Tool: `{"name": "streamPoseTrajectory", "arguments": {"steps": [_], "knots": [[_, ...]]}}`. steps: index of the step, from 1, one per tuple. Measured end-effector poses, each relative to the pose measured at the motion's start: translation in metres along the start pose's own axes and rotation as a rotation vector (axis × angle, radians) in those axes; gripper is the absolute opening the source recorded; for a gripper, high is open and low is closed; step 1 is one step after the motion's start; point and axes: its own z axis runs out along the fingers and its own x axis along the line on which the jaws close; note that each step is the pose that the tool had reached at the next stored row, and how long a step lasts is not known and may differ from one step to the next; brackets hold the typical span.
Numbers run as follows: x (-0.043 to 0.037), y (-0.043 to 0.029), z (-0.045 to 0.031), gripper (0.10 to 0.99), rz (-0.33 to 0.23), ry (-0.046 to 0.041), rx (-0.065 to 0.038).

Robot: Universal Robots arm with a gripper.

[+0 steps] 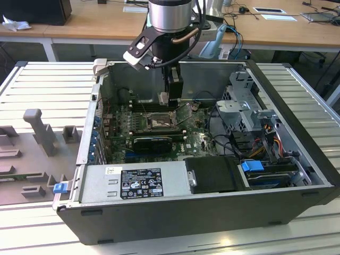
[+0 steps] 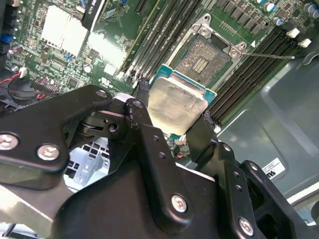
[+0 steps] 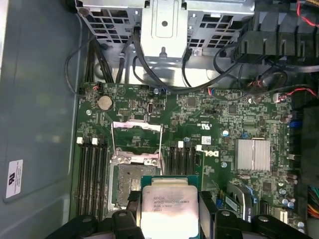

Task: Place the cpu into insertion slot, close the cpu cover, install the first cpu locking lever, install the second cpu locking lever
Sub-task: 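Place the cpu into insertion slot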

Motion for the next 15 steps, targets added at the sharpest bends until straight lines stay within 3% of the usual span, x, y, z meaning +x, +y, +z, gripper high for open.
{"name": "streamPoseTrajectory", "arguments": {"steps": [10,14,15], "knots": [[0.0032,-0.0017,0.0225,0.545,0.009,-0.0019,0.002],[0.0034,-0.0012,0.0258,0.545,0.010,-0.0032,0.005],[0.0054,-0.0011,0.0270,0.545,0.009,-0.0072,0.006]]}}
